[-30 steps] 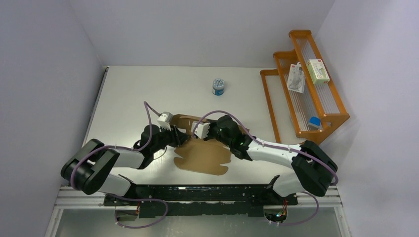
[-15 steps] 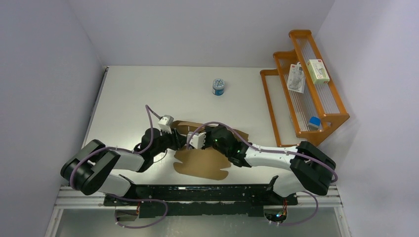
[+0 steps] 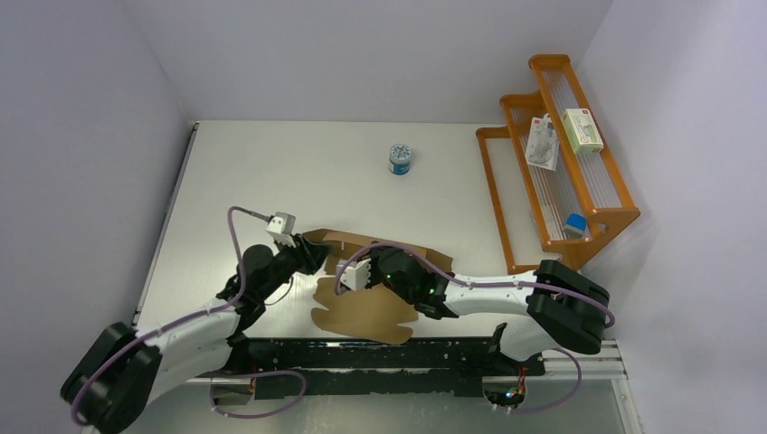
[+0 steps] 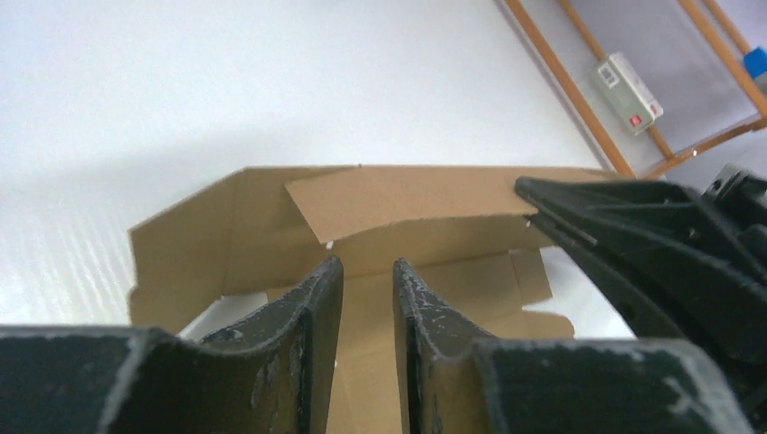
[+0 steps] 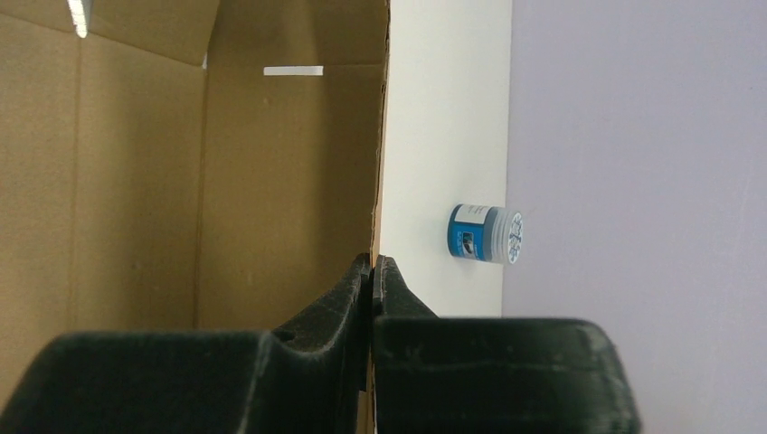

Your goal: Fold the paper box

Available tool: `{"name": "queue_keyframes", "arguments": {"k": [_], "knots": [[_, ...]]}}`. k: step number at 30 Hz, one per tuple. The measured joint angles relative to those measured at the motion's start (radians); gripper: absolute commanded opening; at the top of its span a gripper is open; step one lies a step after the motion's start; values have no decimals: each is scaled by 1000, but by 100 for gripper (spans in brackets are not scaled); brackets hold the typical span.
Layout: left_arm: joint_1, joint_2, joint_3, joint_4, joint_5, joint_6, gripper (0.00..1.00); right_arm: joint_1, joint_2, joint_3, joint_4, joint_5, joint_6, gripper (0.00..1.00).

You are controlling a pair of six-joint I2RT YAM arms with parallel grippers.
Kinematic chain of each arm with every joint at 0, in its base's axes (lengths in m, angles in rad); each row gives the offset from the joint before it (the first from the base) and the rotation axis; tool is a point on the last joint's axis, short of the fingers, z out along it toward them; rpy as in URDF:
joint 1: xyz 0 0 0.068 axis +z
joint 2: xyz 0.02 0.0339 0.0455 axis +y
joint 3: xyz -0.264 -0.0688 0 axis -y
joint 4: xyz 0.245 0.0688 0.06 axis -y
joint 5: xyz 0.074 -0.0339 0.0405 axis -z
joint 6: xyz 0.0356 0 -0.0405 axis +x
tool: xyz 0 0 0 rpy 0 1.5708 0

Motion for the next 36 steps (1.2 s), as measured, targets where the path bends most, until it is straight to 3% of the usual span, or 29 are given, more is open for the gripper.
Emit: {"name": "queue_keyframes", "arguments": {"k": [7,14,21,36], "knots": [[2,-174,86,-192,-135,-10,17,18,0,0,0,24,-4,0],[7,-33,229,-284,-168,-6,14,22,0,0,0,34,-8,0],[8,101,230,-341,-143,-17,12,26,-2,0,1,39,-13,0],[8,187,237,-298,38,8,13,60,27,-4,50,82,-56,0]]}}
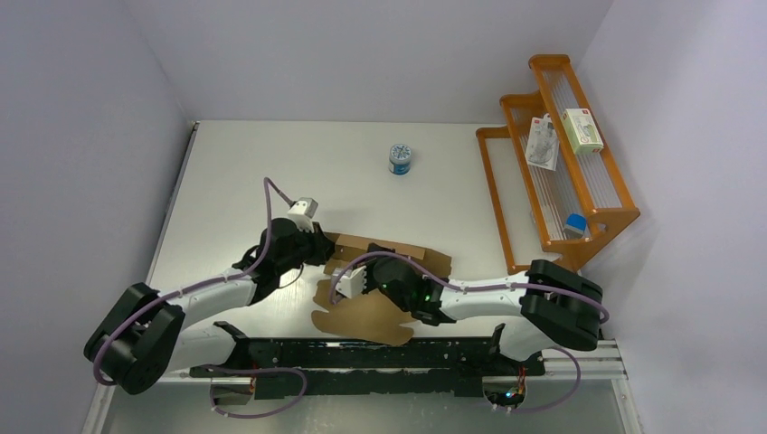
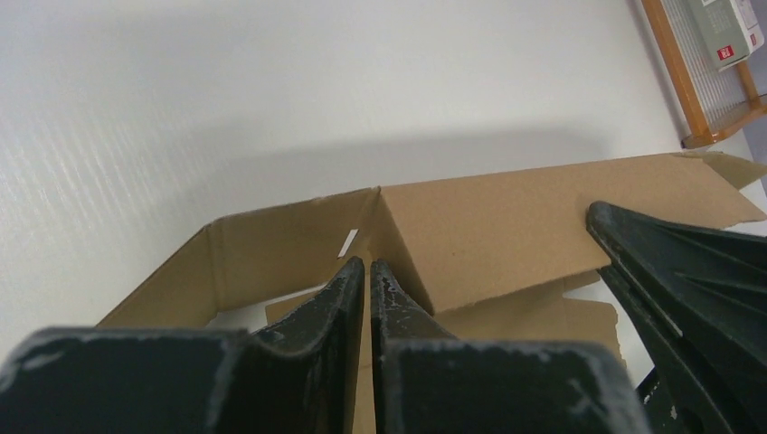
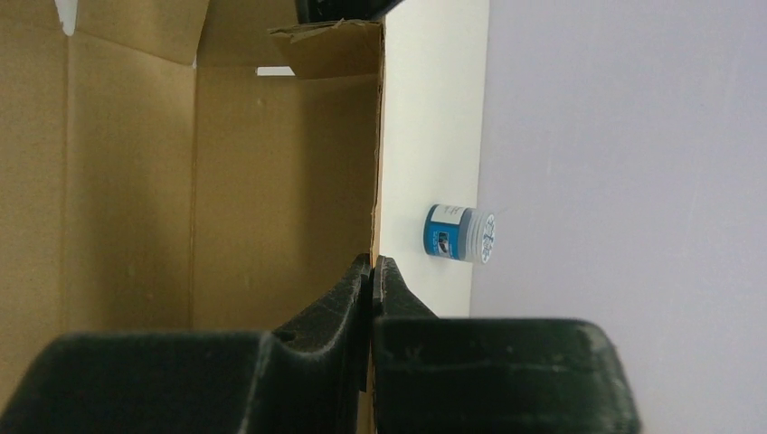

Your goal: Fold the paper box

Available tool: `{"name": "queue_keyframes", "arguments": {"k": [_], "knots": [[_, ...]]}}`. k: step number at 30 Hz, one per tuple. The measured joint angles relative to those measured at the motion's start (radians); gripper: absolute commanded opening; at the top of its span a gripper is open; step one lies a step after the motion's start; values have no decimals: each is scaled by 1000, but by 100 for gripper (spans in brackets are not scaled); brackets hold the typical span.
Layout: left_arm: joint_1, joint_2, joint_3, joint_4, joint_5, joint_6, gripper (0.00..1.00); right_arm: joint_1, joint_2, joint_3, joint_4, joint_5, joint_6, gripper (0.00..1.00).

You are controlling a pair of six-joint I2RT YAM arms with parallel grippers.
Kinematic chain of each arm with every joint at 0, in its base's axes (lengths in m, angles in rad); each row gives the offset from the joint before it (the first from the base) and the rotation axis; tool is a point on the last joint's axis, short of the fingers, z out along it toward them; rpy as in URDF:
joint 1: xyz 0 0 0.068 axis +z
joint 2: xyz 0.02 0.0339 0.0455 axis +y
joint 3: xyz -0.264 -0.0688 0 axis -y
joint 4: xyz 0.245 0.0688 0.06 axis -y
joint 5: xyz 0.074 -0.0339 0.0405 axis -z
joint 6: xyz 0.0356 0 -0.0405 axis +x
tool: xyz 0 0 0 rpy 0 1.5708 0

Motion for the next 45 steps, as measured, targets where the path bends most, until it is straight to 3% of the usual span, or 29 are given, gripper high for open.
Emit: {"name": "queue_keyframes", "arguments": {"k": [8,15,24,38,41,45], "knots": [[0,50,37,6,7,25,19,35,42,-25,62,82,-52,0],[1,-48,58,-79,-80,51,40,37,48,-34,79,116,-82,0],[63,-120,80,-171,-261,51,55,43,48,-37,81,128,-93,0],[118,-116,8,-137,-191,68,57,46,45,-39,78,144,-94,0],[118,-113,-7,-126,-159,84,54,46,44,-41,78,149,-100,0],[118,-92,-9,-101,-128,111,40,46,44,-41,79,155,-109,0]]}}
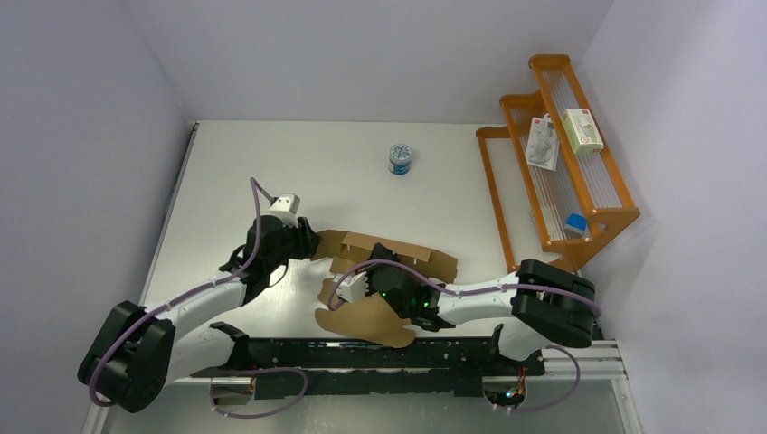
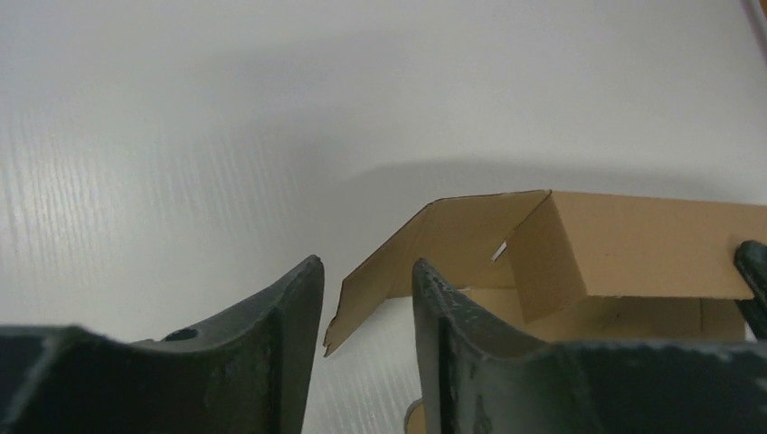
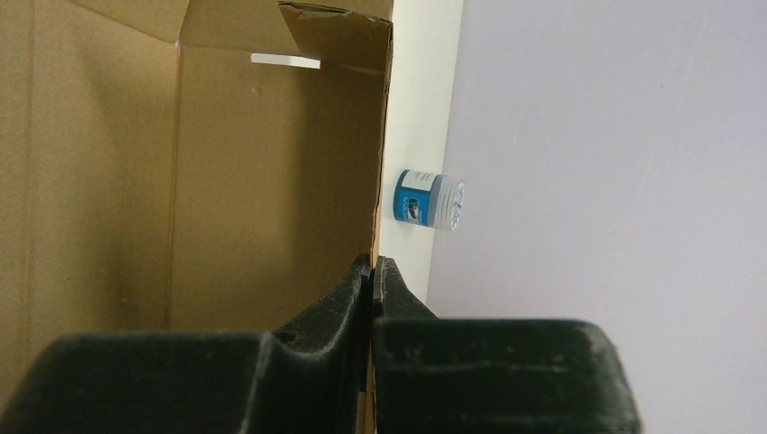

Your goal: Fold the paper box

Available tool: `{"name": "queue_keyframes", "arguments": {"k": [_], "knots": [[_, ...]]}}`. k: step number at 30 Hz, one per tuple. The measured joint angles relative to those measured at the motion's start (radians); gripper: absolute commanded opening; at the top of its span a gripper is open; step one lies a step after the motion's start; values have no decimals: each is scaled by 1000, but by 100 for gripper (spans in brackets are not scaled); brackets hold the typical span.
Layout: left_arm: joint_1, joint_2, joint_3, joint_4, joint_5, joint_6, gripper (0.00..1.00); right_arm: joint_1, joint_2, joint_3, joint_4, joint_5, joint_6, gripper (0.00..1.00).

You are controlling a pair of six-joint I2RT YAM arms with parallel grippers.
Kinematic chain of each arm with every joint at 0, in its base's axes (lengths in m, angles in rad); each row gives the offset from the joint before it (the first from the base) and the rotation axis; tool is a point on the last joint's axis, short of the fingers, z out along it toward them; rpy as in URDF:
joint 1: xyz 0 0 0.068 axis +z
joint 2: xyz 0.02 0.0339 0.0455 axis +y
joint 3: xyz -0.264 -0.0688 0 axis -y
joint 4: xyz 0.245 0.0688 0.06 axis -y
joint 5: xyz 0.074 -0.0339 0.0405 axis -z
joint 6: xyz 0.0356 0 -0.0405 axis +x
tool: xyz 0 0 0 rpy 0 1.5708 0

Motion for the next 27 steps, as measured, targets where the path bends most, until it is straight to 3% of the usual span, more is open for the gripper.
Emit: {"name": "queue_keyframes", "arguments": {"k": [10,27], "knots": [[0,24,0,46,111,59,6,-10,0,0,13,5,-14,0],[-93,-132,-93,86,229,18,5,-33,98,-30,200,41,-76,0]]}}
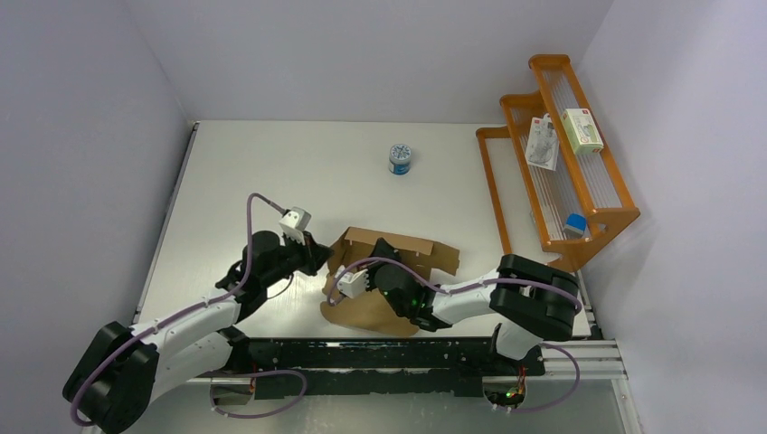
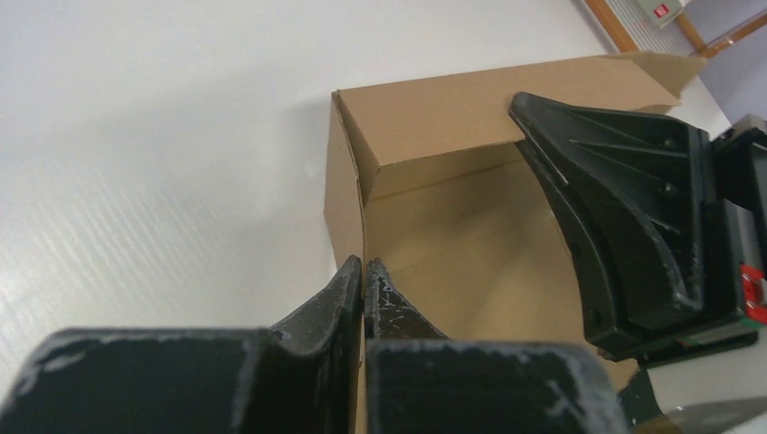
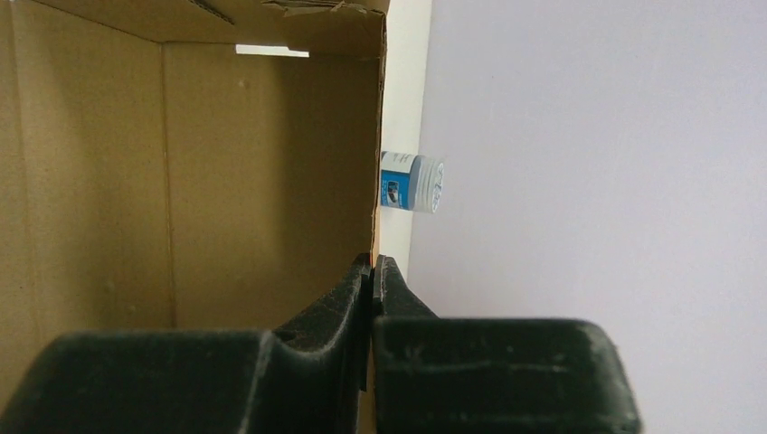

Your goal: Fold the paper box

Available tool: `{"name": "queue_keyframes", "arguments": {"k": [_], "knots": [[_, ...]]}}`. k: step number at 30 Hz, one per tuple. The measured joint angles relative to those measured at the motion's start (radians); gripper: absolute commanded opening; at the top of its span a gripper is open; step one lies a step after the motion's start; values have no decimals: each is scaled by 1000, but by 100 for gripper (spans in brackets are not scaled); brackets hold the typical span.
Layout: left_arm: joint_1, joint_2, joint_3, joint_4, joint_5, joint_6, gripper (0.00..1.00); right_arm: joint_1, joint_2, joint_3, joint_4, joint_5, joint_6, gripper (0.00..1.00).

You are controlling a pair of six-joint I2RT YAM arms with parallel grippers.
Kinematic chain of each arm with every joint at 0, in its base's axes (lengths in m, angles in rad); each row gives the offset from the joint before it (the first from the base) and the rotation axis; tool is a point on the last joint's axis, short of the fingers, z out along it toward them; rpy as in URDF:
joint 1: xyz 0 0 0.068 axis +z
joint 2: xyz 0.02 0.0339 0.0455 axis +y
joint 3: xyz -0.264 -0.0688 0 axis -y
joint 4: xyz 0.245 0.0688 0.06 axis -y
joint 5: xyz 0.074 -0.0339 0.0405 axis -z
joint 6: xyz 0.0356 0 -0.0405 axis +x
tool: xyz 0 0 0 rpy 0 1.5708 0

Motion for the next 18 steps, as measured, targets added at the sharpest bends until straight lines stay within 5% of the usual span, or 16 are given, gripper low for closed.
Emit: {"name": "queue_keyframes", "arguments": {"k": [18], "knots": [[-164,29,-83,169,-98,-85,9,-6,11,-63,109,8,2,0]]}}
